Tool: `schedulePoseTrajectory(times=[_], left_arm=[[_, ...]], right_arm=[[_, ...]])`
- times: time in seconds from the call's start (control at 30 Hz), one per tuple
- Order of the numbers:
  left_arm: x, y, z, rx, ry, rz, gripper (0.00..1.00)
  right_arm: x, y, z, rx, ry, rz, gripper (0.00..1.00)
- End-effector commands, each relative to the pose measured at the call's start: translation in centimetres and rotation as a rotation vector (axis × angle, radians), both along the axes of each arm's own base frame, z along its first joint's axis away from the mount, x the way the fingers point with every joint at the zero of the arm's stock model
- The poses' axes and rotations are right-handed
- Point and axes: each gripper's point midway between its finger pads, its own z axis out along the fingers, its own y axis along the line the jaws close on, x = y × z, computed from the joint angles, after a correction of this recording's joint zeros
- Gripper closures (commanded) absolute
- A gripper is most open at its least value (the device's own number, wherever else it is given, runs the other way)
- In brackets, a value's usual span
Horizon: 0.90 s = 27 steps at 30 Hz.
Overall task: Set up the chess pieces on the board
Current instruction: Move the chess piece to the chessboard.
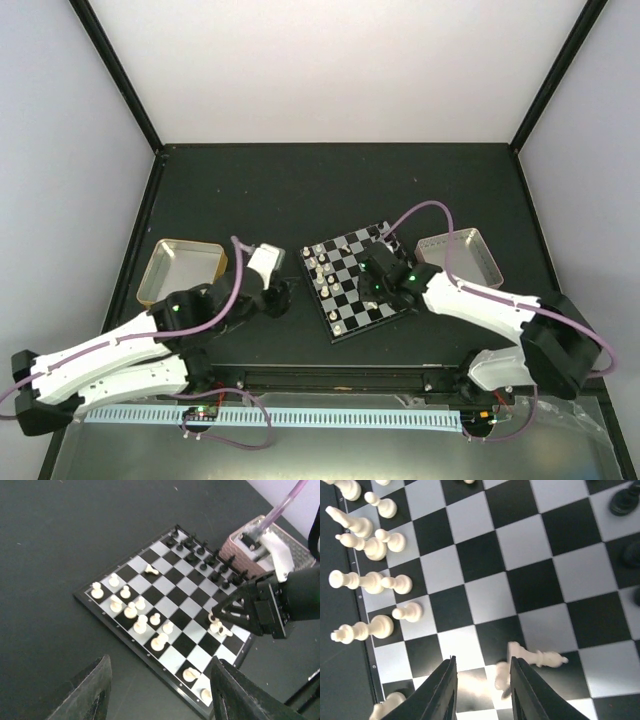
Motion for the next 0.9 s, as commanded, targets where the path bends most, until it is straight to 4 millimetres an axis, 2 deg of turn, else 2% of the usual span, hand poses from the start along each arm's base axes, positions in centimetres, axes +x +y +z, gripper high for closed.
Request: schedulePoseTrajectory(times=[0.0, 0.17, 0.27, 0.6, 0.87], left_arm=[[0.4, 3.4, 1.2, 0.01, -0.07, 0.096, 0.44], [-0.2, 6.3, 1.0, 0.037, -0.095, 0.141, 0.41], [-0.4, 7.2, 1.0, 0.029, -0.1, 0.16, 0.39], [-0.6, 7.0, 0.6, 0.022, -0.095, 0.143, 0.38], [-0.6, 6.8, 0.3, 0.026, -0.089, 0.14, 0.38]], right_arm=[[0.4, 0.6, -0.5, -0.078, 0.009, 0.038, 0.69], [0.4, 0.2, -1.5, -0.158, 0.041, 0.031, 0.74], [0.3, 0.1, -1.6, -0.18, 0.045, 0.024, 0.75], [-0.1, 0.5, -2.1, -0.189, 0.085, 0.03, 0.83], [-0.1, 0.5, -2.3, -0.201, 0.092, 0.027, 0.82]])
